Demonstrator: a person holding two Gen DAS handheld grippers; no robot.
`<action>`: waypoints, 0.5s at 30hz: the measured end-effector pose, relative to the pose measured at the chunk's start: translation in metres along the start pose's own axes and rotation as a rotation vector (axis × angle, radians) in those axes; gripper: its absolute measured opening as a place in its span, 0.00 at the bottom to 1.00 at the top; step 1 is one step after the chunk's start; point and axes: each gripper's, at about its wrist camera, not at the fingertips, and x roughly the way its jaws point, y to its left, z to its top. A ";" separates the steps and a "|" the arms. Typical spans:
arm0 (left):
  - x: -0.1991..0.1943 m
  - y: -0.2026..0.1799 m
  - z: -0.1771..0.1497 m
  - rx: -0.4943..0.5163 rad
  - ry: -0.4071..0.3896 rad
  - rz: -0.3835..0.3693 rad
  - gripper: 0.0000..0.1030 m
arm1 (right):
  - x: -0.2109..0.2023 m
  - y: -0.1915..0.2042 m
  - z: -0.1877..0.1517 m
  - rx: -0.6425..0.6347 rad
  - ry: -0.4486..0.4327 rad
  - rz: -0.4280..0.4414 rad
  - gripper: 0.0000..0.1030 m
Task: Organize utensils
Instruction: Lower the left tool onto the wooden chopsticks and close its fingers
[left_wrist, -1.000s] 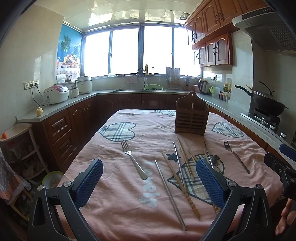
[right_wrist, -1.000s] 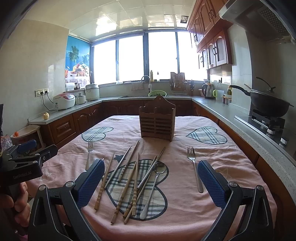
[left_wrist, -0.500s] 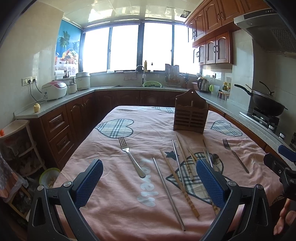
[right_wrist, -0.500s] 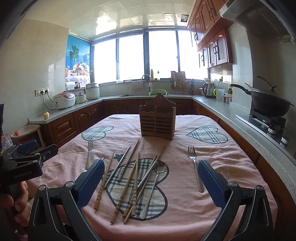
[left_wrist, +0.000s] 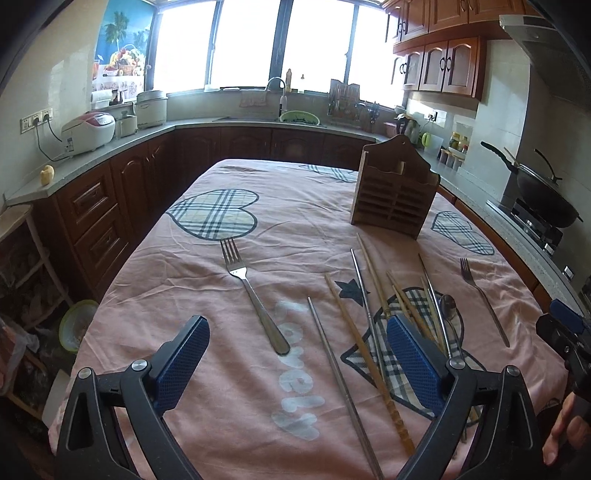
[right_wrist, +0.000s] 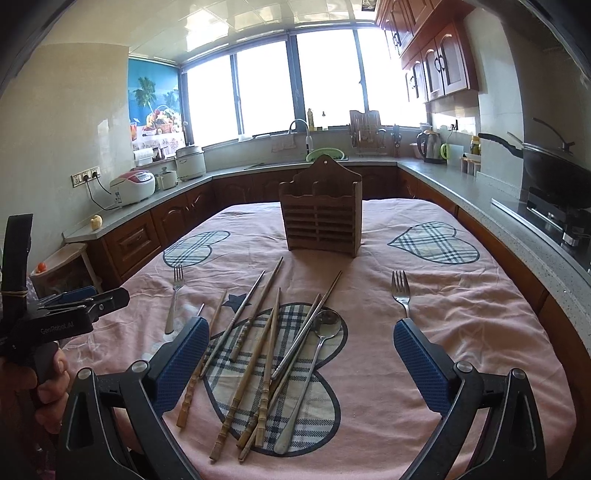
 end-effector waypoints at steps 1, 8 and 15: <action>0.008 0.000 0.005 0.005 0.017 0.007 0.90 | 0.006 -0.003 0.002 0.012 0.015 0.006 0.95; 0.064 -0.006 0.034 0.033 0.129 -0.017 0.79 | 0.057 -0.023 0.016 0.092 0.116 0.042 0.75; 0.115 -0.013 0.057 0.049 0.207 -0.067 0.65 | 0.107 -0.042 0.032 0.169 0.195 0.055 0.62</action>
